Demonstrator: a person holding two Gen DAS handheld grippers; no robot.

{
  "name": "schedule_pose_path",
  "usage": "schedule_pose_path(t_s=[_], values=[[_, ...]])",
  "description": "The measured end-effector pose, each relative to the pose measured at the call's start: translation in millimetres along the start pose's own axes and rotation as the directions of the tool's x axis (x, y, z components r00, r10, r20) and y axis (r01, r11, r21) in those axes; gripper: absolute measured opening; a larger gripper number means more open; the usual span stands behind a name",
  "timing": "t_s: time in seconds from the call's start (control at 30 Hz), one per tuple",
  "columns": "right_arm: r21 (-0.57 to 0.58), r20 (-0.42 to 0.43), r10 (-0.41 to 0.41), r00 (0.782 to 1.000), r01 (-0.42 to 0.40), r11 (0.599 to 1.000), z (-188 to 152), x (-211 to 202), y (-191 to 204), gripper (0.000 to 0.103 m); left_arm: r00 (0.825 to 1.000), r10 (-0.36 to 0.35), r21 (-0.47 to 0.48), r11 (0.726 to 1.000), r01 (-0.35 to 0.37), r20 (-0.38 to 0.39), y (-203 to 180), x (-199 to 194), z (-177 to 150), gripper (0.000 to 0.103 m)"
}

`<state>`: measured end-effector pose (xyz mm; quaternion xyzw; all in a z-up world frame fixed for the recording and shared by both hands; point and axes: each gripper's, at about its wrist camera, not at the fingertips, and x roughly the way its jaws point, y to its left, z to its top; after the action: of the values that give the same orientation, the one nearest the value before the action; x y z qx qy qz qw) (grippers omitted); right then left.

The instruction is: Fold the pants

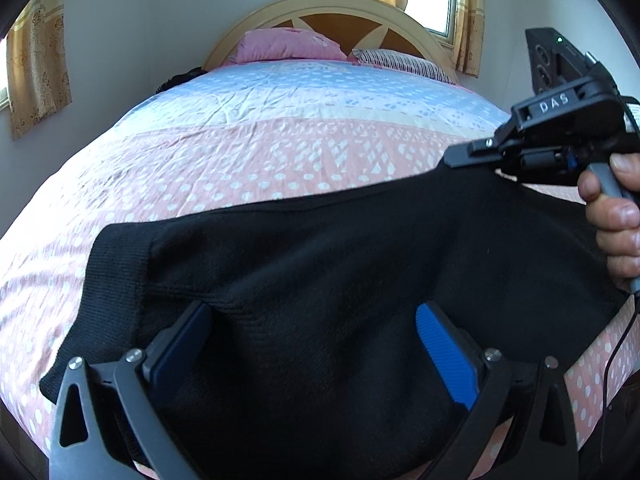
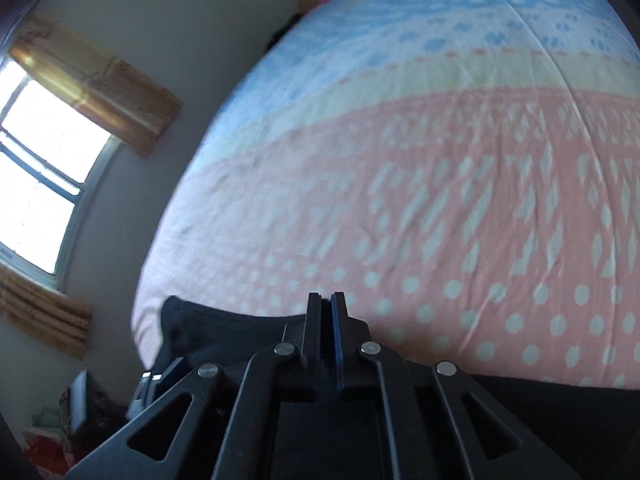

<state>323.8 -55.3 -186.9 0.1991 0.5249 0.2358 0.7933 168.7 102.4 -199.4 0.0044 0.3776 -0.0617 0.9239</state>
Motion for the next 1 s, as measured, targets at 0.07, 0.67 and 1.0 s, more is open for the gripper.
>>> schedule_pose_path(t_s=[0.07,0.67,1.0], values=[[0.008,-0.017,-0.026,1.000,0.026,1.000,-4,14,-11,0.003,1.000,0.000,0.002,1.000,0.000,0.002,0,0,0,0.103],[-0.290,0.008,0.044,0.999,-0.040,0.956,-66,-60,42,0.040,0.985,0.149,-0.075,0.987,-0.142,0.086,40,-26,12,0.103],[-0.482,-0.173,-0.030,0.984,-0.058,0.874,-165,-30,73,0.041,0.988,0.147,-0.201,0.967,-0.155,-0.057,95,3,2,0.103]])
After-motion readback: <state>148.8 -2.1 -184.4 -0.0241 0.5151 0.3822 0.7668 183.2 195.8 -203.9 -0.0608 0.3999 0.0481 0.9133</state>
